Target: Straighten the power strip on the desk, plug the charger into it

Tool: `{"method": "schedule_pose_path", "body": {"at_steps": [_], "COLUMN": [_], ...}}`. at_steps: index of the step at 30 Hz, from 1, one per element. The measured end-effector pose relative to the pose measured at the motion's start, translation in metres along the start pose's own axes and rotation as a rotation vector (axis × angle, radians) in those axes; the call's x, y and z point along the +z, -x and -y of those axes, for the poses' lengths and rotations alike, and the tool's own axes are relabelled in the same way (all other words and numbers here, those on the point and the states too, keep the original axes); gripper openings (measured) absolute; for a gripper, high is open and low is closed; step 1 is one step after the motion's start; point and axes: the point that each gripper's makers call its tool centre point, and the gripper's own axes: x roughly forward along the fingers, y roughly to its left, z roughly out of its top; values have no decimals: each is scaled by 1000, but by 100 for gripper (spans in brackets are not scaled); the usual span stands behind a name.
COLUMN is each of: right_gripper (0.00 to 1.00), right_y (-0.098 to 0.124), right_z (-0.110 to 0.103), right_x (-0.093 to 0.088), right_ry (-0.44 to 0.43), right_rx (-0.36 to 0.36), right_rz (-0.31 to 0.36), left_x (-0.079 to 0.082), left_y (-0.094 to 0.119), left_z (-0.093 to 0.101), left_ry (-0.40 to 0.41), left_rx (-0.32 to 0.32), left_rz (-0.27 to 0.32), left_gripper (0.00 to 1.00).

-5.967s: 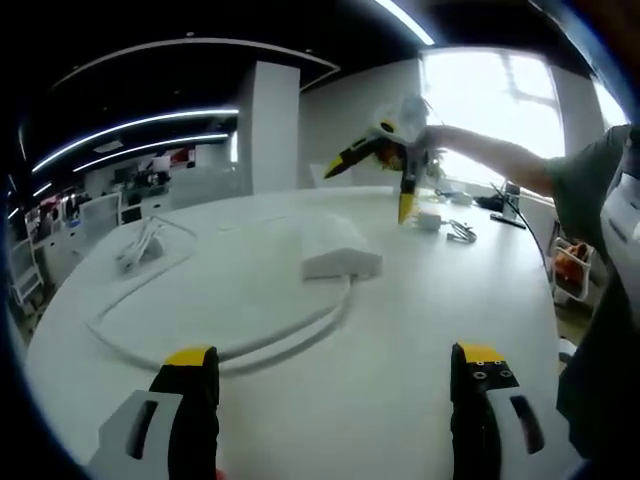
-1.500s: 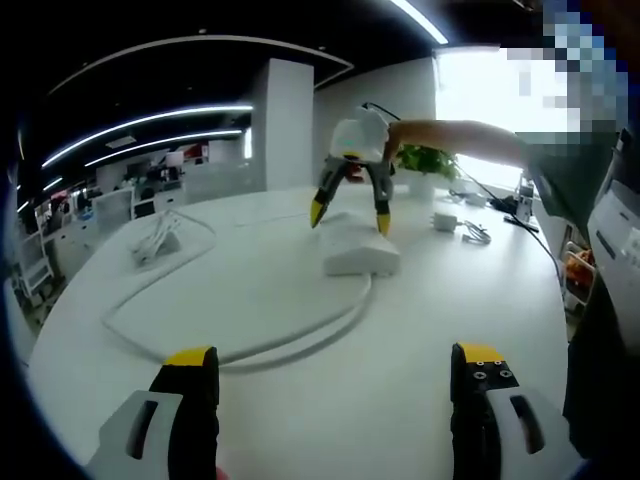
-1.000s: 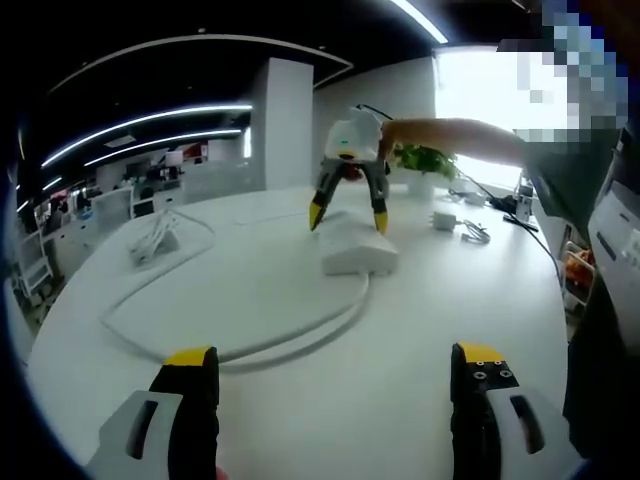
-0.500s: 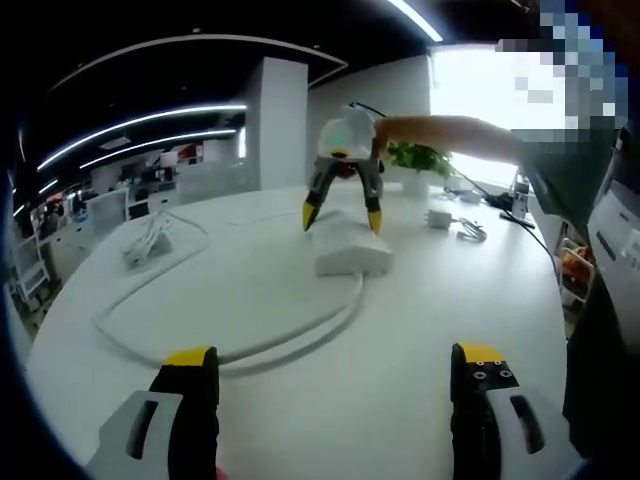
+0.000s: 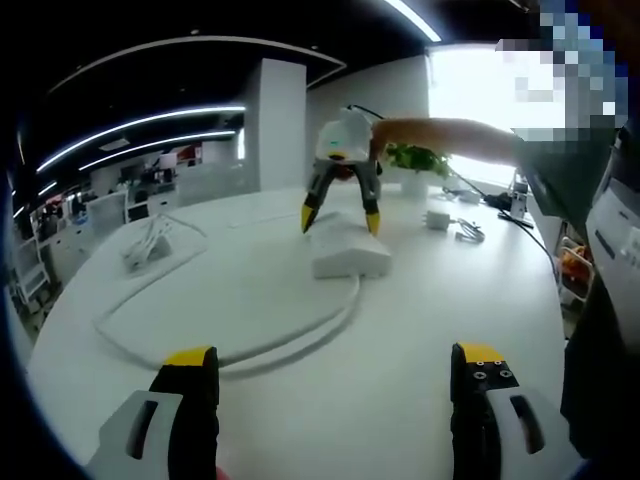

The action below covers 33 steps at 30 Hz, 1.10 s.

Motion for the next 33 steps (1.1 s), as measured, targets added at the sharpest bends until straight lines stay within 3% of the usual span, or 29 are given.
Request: {"method": "schedule_pose_path", "body": {"at_steps": [33], "right_gripper": [72], "right_y": [2], "right_z": [-7], "right_x": [1], "right_ry": [-143], "right_rx": [-61], "right_rz": [39], "left_x": [2], "left_y": [5], "left_z": [5], "left_ry": [-10], "left_rx": [-13], "left_rz": [12], "left_gripper": [99]}}
